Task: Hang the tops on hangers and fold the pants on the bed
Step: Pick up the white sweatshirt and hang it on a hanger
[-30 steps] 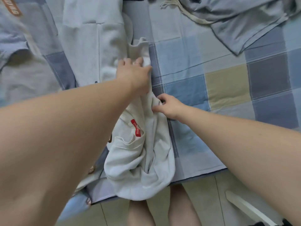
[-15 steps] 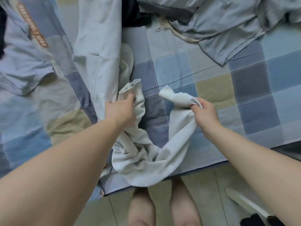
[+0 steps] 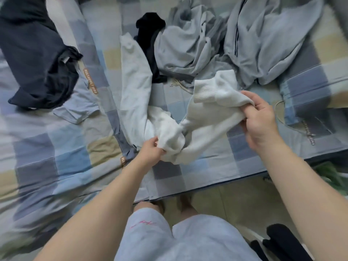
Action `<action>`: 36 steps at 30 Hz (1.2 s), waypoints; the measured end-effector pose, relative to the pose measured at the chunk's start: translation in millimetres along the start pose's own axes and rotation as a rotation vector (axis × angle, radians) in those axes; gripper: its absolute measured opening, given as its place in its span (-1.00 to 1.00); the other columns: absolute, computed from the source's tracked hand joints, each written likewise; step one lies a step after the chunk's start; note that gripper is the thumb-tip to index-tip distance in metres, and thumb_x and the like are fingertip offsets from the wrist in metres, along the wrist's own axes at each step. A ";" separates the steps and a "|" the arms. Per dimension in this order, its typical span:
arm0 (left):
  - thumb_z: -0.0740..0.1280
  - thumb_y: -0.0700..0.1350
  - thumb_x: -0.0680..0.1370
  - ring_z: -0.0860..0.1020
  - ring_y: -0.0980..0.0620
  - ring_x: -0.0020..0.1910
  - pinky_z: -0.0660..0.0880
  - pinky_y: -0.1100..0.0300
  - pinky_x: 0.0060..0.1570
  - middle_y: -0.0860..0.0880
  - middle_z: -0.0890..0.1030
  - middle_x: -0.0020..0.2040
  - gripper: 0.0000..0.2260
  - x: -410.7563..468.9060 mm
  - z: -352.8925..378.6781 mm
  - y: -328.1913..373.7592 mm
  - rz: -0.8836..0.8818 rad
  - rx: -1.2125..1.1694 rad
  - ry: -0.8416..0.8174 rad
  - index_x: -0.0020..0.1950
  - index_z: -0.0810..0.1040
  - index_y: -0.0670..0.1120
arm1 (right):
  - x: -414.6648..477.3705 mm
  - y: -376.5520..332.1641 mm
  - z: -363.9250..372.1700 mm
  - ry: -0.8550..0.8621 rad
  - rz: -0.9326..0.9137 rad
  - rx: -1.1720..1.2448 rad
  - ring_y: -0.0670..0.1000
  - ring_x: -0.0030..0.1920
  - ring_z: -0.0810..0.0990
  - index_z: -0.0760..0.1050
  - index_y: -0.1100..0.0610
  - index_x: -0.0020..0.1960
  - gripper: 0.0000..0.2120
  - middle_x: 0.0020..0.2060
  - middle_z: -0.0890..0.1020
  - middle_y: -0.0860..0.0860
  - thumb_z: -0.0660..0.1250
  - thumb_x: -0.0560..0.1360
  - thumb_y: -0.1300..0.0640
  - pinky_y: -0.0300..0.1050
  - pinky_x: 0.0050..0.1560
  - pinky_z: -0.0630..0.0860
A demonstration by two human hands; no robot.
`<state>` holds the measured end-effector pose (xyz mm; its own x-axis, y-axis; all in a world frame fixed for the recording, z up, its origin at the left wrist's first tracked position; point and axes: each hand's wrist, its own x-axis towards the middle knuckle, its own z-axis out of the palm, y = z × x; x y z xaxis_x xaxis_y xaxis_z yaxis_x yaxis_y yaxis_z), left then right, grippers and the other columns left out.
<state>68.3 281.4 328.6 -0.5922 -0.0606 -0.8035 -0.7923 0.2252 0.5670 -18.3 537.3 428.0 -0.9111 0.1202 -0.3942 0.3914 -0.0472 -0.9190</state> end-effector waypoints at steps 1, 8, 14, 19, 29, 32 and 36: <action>0.33 -0.36 0.48 0.59 -0.27 0.14 0.51 -0.01 0.07 -0.19 0.63 0.04 -0.72 -15.9 -1.3 11.2 0.007 -0.130 0.005 0.18 0.58 -0.22 | -9.6 -16.0 -5.7 0.002 -0.024 0.015 -0.18 -0.28 0.59 0.60 0.01 -0.04 -0.68 -0.29 0.67 -0.14 0.19 0.61 0.36 -0.29 -0.28 0.53; 0.21 -0.36 0.60 0.59 -0.02 0.04 0.53 0.06 0.08 0.01 0.67 -0.04 -0.71 -120.7 10.0 79.8 0.299 -0.445 0.071 0.06 0.63 -0.03 | -59.5 -93.8 -36.4 -0.026 -0.166 0.093 0.05 -0.06 0.58 0.65 0.02 -0.01 -0.85 -0.08 0.67 0.08 0.32 0.60 0.18 0.06 0.05 0.55; 0.20 -0.36 0.62 0.57 0.03 -0.01 0.49 0.07 0.07 0.03 0.66 -0.04 -0.68 -185.2 17.0 137.0 0.675 -0.502 0.099 0.13 0.61 0.00 | -75.4 -121.5 -51.2 -0.043 -0.242 0.076 0.05 -0.07 0.58 0.63 -0.03 0.00 -0.86 -0.11 0.67 0.05 0.34 0.60 0.17 0.07 0.03 0.52; 0.18 -0.36 0.52 0.47 -0.11 -0.04 0.46 0.11 -0.04 -0.08 0.57 -0.09 -0.69 -239.0 13.4 179.4 0.902 -0.518 0.015 0.04 0.64 -0.06 | -86.5 -134.2 -57.8 -0.226 -0.333 -0.195 -0.14 0.30 0.45 0.39 -0.23 0.37 -0.52 0.35 0.48 -0.12 0.44 0.51 0.00 -0.18 0.23 0.37; 0.06 -0.43 0.48 0.49 -0.03 -0.31 0.44 0.20 -0.33 -0.12 0.54 -0.29 -0.69 -291.6 12.1 207.7 0.996 -0.681 -0.092 -0.17 0.56 -0.19 | -128.8 -162.3 -19.9 -0.591 -0.440 -0.459 -0.27 0.25 0.51 0.46 -0.22 0.35 -0.47 0.26 0.56 -0.27 0.52 0.42 -0.06 -0.27 0.14 0.48; 0.08 -0.40 0.46 0.57 -0.12 -0.22 0.51 0.19 -0.27 -0.19 0.61 -0.17 -0.70 -290.6 3.2 206.9 0.946 -0.710 -0.067 0.02 0.57 -0.29 | -137.8 -165.1 -7.8 -0.586 -0.397 -0.138 -0.17 -0.06 0.67 0.62 0.10 0.11 -0.87 -0.08 0.73 -0.11 0.36 0.60 0.22 -0.30 -0.08 0.58; 0.08 -0.42 0.49 0.48 -0.14 -0.17 0.43 0.22 -0.30 -0.22 0.56 -0.12 -0.67 -278.5 -6.3 205.1 0.805 -0.726 0.157 0.16 0.53 -0.37 | -141.5 -182.5 -3.4 -0.519 -0.542 -0.065 -0.15 -0.17 0.65 0.61 0.08 0.04 -0.84 -0.20 0.71 -0.12 0.26 0.65 0.23 -0.30 -0.15 0.55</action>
<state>69.8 338.4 669.9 -0.9464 -0.2874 -0.1473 -0.0323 -0.3695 0.9287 39.6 532.3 651.5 -0.9158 -0.3736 0.1476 -0.1374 -0.0539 -0.9890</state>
